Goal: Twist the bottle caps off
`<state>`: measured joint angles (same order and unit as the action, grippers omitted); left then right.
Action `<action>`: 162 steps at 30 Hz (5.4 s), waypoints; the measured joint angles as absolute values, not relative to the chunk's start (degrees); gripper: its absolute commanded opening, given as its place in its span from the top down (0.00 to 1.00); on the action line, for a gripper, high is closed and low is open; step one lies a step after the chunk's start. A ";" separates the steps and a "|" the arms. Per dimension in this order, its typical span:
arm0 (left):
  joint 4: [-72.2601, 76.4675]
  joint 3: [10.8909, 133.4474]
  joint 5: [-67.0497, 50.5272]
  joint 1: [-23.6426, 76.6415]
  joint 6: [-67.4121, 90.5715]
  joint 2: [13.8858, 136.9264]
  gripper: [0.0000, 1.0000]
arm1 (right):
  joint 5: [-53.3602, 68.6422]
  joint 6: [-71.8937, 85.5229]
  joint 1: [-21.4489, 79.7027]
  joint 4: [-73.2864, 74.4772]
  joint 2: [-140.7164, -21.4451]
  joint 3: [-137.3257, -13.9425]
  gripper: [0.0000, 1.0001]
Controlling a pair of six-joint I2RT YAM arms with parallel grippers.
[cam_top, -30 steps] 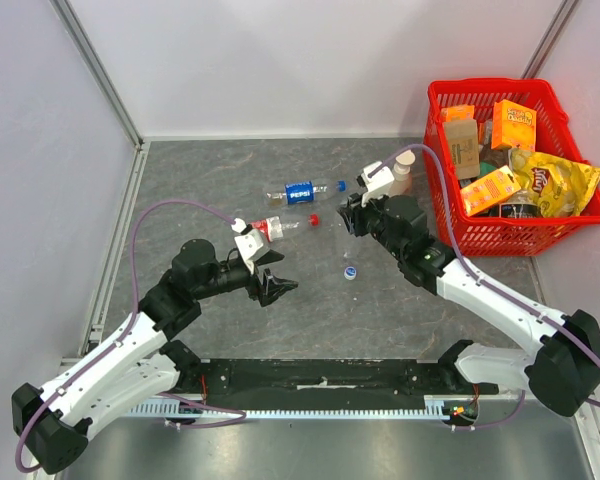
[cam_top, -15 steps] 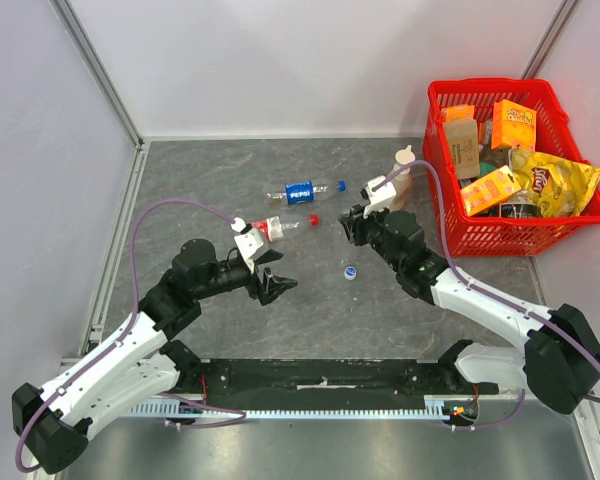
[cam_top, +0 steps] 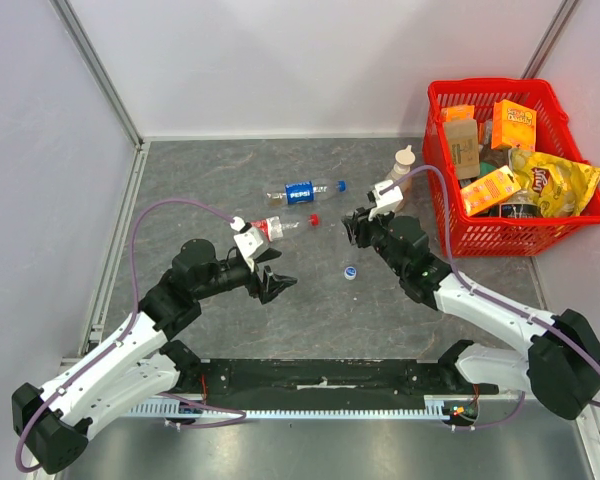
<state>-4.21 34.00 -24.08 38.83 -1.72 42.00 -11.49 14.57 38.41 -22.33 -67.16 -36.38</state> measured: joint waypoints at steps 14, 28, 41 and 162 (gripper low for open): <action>-4.36 34.00 -19.31 38.83 -1.67 42.00 0.21 | -13.23 15.31 38.41 -14.48 -65.56 -38.87 0.02; -4.71 33.76 -14.00 38.83 -1.61 42.09 0.21 | -12.62 15.29 38.41 -9.17 -61.93 -46.54 0.02; -10.70 42.02 -8.08 38.83 -2.57 55.29 0.20 | -13.43 14.92 38.41 -5.32 -54.17 -50.41 0.02; -22.22 40.60 -22.57 26.11 -11.18 41.58 0.53 | 31.48 39.24 38.65 -13.08 -74.61 -64.34 0.42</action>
<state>-22.22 40.60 -22.57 26.11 -11.18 41.58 31.48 39.24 38.65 -13.08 -74.61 -64.34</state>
